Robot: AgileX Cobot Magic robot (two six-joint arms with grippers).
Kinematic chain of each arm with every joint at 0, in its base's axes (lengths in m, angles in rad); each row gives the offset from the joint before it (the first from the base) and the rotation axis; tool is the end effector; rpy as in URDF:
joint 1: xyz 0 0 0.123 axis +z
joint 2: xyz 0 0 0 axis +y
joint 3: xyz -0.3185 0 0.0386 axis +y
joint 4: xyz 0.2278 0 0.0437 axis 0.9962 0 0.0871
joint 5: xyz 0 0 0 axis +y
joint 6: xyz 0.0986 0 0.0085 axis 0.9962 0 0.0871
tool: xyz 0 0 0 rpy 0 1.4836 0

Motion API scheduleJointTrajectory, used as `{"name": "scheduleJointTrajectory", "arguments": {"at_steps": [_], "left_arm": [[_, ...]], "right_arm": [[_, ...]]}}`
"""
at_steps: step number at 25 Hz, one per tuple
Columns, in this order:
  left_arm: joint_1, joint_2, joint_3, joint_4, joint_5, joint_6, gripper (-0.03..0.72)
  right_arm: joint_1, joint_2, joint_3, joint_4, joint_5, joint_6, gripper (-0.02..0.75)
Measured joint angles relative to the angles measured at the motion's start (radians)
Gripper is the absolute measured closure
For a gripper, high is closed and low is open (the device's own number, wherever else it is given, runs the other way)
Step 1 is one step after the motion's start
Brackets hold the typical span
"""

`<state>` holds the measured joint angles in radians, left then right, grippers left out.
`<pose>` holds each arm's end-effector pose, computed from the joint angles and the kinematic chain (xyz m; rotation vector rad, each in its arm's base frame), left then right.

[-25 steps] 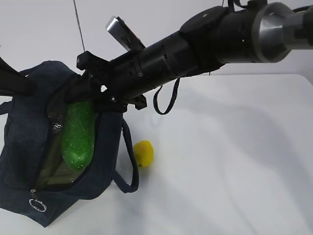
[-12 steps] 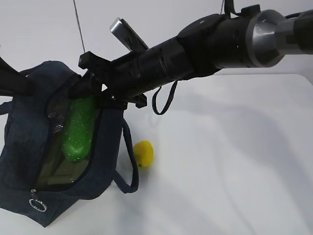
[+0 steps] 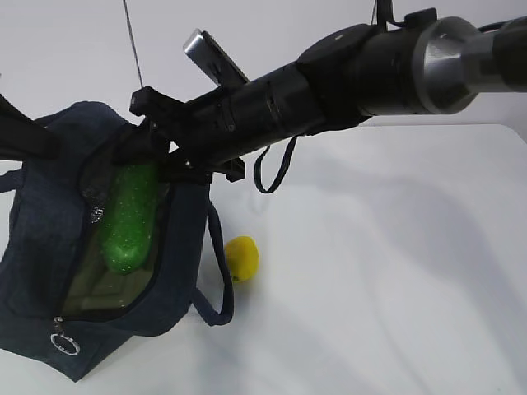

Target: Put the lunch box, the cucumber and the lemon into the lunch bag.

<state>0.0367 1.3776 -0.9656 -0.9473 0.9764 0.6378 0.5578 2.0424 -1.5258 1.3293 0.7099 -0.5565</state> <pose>0.2424 -0.0578 0.3287 0.1848 2.4588 -0.9435 0.3575 0.2970 0.2694 -0.2610 2.4138 1.4019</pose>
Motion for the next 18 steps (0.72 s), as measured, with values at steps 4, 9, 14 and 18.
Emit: {"name": "scheduleJointTrajectory", "arguments": {"at_steps": [4,9,14,18], "left_arm": [[0.000,0.000,0.000,-0.001,0.003,0.000,0.687],[0.000,0.000,0.000,-0.005,0.009,0.000,0.687],[0.000,0.000,0.000,-0.008,0.017,0.000,0.687],[0.000,0.000,0.000,-0.008,0.017,0.000,0.687]], "right_arm": [[0.020,0.001,0.000,0.002,-0.008,-0.010,0.391],[0.034,0.032,-0.001,0.008,-0.025,-0.029,0.391],[0.034,0.056,-0.003,0.038,-0.044,-0.065,0.391],[0.034,0.060,-0.015,0.066,-0.060,-0.118,0.391]]}}
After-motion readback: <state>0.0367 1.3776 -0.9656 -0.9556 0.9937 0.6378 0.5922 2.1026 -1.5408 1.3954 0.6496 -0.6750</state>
